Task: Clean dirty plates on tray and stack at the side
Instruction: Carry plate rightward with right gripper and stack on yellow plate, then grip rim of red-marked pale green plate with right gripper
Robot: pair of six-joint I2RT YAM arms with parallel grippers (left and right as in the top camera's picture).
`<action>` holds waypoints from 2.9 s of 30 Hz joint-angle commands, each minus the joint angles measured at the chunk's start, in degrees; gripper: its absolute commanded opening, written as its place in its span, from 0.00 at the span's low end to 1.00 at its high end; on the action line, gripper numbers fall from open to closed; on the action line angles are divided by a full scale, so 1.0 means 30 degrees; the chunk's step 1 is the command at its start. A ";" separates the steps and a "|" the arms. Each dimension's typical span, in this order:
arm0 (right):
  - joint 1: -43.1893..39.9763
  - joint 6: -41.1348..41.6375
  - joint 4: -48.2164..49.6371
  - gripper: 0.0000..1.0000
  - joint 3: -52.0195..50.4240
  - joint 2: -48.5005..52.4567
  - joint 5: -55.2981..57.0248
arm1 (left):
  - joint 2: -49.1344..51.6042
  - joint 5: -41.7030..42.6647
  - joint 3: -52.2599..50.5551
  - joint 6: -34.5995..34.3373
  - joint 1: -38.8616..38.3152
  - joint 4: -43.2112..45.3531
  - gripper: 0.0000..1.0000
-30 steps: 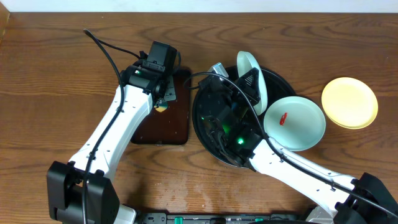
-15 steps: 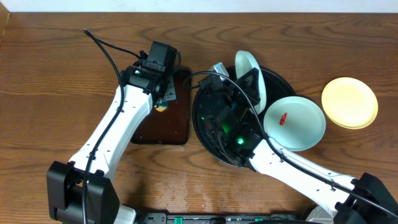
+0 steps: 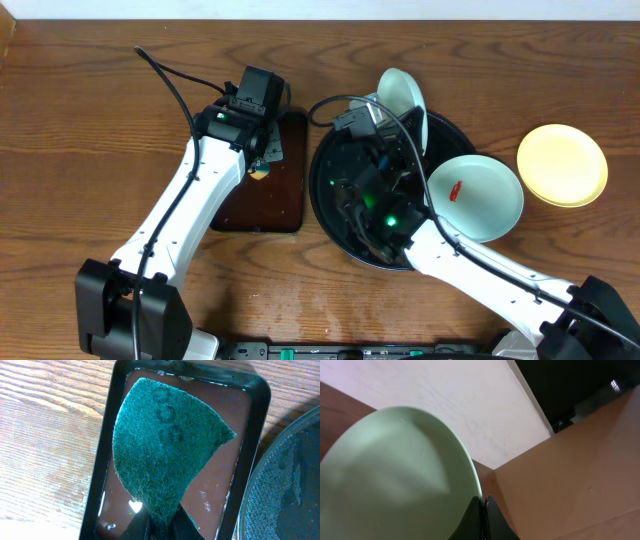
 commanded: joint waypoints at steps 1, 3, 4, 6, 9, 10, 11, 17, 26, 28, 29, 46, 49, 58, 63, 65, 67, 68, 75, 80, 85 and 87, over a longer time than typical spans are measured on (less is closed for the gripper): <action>-0.0634 0.1413 -0.0073 0.01 0.0087 -0.0423 -0.0510 | -0.0335 0.0036 -0.0080 0.0131 0.0066 0.0022 0.08; -0.0991 0.1515 -0.0328 0.01 0.0087 -0.0423 -0.1093 | -0.0328 0.0036 -0.0080 0.0124 0.0066 0.0022 0.08; -0.1180 0.1800 -0.0423 0.01 0.0087 -0.0423 -0.1231 | -0.0328 0.0036 -0.0080 0.0124 0.0066 0.0022 0.08; -0.1574 0.2703 -0.0525 0.01 0.0087 -0.0423 -0.1625 | -0.0328 0.0036 -0.0080 0.0124 0.0066 0.0022 0.08; -0.2208 0.4452 -0.1122 0.01 0.0087 -0.0423 -0.3089 | -0.0328 0.0044 -0.0080 0.0131 0.0066 0.0022 0.08; -0.2470 0.5391 -0.1654 0.01 0.0087 -0.0423 -0.4029 | -0.0328 0.0036 -0.0087 0.0131 0.0066 0.0022 0.08; -0.2732 0.6324 -0.2215 0.01 0.0087 -0.0423 -0.5013 | -0.0328 0.0044 -0.0080 0.0131 0.0066 0.0022 0.08; -0.5224 1.2203 -0.5544 0.01 0.0087 -0.0459 -1.2284 | -0.0262 0.0036 -0.0087 0.0131 0.0066 0.0022 0.08; -1.0520 1.5118 -0.7082 0.01 0.0087 -0.3126 -2.2870 | 0.0226 0.0036 -0.0087 0.0124 0.0066 0.0095 0.08; -1.1948 1.5373 -0.7570 0.01 0.0087 -0.3818 -2.3707 | 0.0233 0.0036 -0.0087 0.0124 0.0066 0.0095 0.08; -1.2772 1.5460 -0.7970 0.01 0.0087 -0.4138 -2.3853 | 0.0233 0.0036 -0.0087 0.0124 0.0066 0.0095 0.08; -2.8341 1.7894 -1.2211 0.01 0.0087 -0.3162 -2.5573 | 0.0233 0.0044 -0.0087 0.0124 0.0066 0.0095 0.08; -2.9434 1.7821 -1.2152 0.01 0.0087 -0.2069 -2.5638 | 0.0233 0.0044 -0.0087 0.0124 0.0066 0.0095 0.08; -2.9784 1.6174 -1.0112 0.01 0.0087 0.2834 -2.9995 | 0.0233 0.0044 -0.0087 0.0124 0.0066 0.0095 0.08; -2.9405 1.5373 -0.9369 0.01 0.0087 0.4124 -3.0206 | 0.0233 0.0044 -0.0087 0.0124 0.0066 0.0095 0.08; -2.9266 1.5161 -0.9260 0.08 0.0087 0.4131 -3.0214 | 0.0233 0.0044 -0.0087 0.0124 0.0066 0.0102 0.08; -2.9172 1.4797 -0.9326 0.23 0.0175 0.3942 -3.0731 | 0.0233 0.0044 -0.0087 0.0124 0.0066 0.0102 0.08; -2.9150 1.4404 -0.9632 0.27 0.0306 0.3818 -3.1277 | 0.0233 0.0044 -0.0087 0.0124 0.0066 0.0102 0.08; -2.8378 1.3886 -1.5125 0.42 0.3300 0.2069 -3.1962 | 0.0233 0.0044 -0.0087 0.0124 0.0066 0.0087 0.08; -2.6454 1.3886 -1.9941 0.42 0.5158 0.0561 -3.0301 | 0.0233 0.0044 -0.0087 0.0124 0.0066 0.0087 0.08; -2.3635 1.4076 -2.3576 0.30 0.5202 -0.0539 -2.8305 | 0.0233 0.0044 -0.0087 0.0131 0.0066 0.0087 0.08; -2.2571 1.4906 -2.4487 0.29 0.4911 -0.0583 -2.7197 | 0.0240 0.0044 -0.0087 0.0124 0.0066 0.0102 0.08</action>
